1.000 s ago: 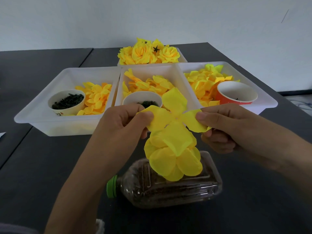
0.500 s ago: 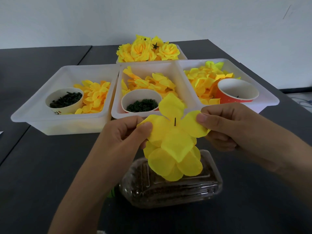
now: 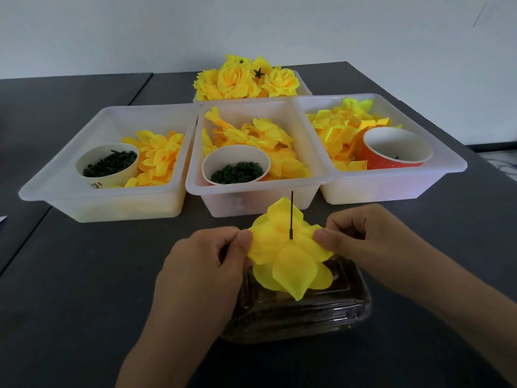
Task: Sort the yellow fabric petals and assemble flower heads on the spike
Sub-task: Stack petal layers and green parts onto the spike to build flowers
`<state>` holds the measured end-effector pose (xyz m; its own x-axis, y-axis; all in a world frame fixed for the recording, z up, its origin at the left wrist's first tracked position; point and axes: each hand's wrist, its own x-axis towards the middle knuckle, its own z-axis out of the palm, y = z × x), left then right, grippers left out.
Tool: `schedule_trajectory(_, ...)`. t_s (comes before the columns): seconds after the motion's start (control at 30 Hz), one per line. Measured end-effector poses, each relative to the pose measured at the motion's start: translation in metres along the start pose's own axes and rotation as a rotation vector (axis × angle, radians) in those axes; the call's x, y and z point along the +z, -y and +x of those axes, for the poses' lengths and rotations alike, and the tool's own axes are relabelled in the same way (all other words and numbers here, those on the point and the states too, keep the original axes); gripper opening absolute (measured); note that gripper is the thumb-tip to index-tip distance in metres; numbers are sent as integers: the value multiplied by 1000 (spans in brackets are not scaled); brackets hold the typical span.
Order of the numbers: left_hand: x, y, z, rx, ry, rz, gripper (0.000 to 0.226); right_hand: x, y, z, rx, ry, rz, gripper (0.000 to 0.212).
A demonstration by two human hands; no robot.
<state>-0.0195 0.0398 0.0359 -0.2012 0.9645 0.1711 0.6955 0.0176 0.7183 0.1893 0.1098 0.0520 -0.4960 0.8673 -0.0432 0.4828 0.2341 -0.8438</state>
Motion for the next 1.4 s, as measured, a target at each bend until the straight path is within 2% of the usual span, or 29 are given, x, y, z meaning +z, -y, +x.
schedule_trajectory(0.1,7,3,-2,-10,4,17,41,4,-3,-1,15,-9,-25,41)
schedule_trajectory(0.2,7,6,-2,-37,64,-22,41,5,-5,-1,2,1,-67,39)
schedule_trajectory(0.3,-3,7,-1,-81,111,-63,49,-4,-1,0,-15,-4,-119,45)
schedule_trajectory(0.37,-11,8,0,-82,67,-76,59,-21,0,10,-32,-142,-53,51)
schedule_trajectory(0.43,-19,9,0,-72,5,-102,68,-47,-6,32,-79,-352,-14,38)
schedule_trajectory(0.5,-26,9,2,-73,-59,-140,73,-75,-16,65,-149,-527,-297,22)
schedule_trajectory(0.53,-29,9,2,-79,-89,-161,71,-87,-22,83,-153,-529,-462,14)
schedule_trajectory(0.6,-34,7,4,-91,-124,-204,64,-104,-37,119,-85,-387,-740,10)
schedule_trajectory(0.67,-38,5,4,-86,-137,-232,60,-108,-52,146,41,-171,-1010,14)
schedule_trajectory(0.73,-40,5,4,-68,-144,-236,56,-101,-61,161,43,-24,-1090,12)
schedule_trajectory(0.9,-44,9,2,-76,-160,-234,50,-101,-57,162,-113,-13,-918,6)
schedule_trajectory(1.03,-47,8,1,-47,-181,-261,46,-132,-20,138,-163,-244,-801,6)
schedule_trajectory(1.1,-48,2,2,-10,-180,-303,44,-143,8,121,-167,-341,-614,5)
schedule_trajectory(1.17,-46,-7,3,46,-175,-341,41,-140,39,100,-136,-262,-212,14)
schedule_trajectory(1.23,-43,-19,1,95,-164,-398,42,-128,66,78,-96,-111,159,22)
schedule_trajectory(1.3,-36,-31,-1,109,-143,-483,47,-111,83,58,-56,20,324,24)
schedule_trajectory(1.4,-27,-47,-12,141,-62,-559,49,-83,100,31,-26,181,395,23)
